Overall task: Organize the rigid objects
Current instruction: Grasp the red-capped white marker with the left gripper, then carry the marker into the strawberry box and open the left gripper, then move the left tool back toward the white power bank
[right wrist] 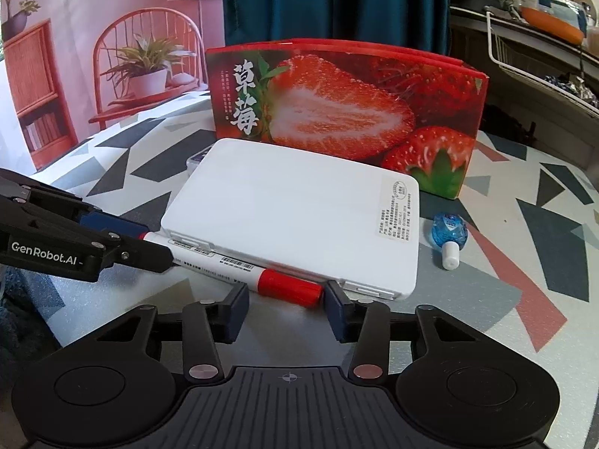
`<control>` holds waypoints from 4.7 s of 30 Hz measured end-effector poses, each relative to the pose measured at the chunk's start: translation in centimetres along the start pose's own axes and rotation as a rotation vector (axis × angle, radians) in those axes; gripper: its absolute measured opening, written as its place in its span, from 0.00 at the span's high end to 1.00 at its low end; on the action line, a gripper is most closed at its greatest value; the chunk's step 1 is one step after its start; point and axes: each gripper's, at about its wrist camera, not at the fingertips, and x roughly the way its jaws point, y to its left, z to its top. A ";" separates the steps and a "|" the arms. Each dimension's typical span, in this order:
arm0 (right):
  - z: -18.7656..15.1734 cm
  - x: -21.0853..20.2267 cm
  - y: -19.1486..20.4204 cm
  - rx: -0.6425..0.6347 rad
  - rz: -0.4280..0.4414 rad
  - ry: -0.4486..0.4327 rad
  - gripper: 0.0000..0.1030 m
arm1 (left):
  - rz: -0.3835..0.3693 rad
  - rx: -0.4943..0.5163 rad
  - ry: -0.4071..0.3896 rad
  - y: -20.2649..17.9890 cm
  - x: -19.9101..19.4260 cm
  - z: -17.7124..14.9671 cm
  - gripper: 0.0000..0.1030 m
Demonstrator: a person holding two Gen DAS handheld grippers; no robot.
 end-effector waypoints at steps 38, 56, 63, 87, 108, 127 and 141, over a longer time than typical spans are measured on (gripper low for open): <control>3.7 -2.3 -2.0 0.088 -0.045 -0.102 0.64 | -0.045 -0.018 -0.170 -1.1 -2.5 4.3 0.62; 15.7 -1.9 -6.8 0.100 -0.052 -0.248 0.63 | -0.076 -0.086 -0.272 1.3 -1.7 15.4 0.61; 19.8 2.8 -9.6 0.106 -0.061 -0.184 0.62 | -0.062 -0.124 -0.186 2.8 2.7 20.0 0.61; 21.7 11.2 -12.5 0.336 0.042 0.077 0.40 | 0.026 -0.110 -0.037 5.4 9.7 21.9 0.45; 14.5 0.1 -10.8 0.240 -0.030 -0.318 0.00 | 0.206 -0.071 -0.288 2.4 -2.2 14.0 0.00; 1.0 -0.6 -6.8 0.225 -0.088 -0.140 0.01 | 0.166 -0.104 -0.170 1.0 -1.1 5.3 0.00; 1.6 1.8 -6.4 0.283 0.022 -0.069 0.11 | 0.069 -0.065 -0.128 -0.1 -0.1 4.1 0.15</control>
